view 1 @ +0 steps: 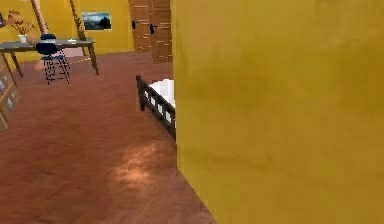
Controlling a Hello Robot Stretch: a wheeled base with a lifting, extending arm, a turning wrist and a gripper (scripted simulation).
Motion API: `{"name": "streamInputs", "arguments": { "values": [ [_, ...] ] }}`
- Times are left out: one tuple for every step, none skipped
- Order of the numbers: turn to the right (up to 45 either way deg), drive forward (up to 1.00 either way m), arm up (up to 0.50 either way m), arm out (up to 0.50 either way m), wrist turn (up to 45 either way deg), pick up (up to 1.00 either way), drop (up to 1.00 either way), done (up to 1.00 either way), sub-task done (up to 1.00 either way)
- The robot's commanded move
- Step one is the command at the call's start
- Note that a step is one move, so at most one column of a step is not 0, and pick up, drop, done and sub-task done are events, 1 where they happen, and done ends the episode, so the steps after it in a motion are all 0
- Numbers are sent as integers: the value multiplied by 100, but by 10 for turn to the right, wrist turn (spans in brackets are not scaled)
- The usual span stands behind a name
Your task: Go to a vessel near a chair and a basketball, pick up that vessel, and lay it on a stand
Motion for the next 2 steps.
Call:
{"name": "streamInputs", "arguments": {
  "values": [
    [-180,0,0,0,0,0,0,0,0],
    [450,0,0,0,0,0,0,0,0]
  ]
}}
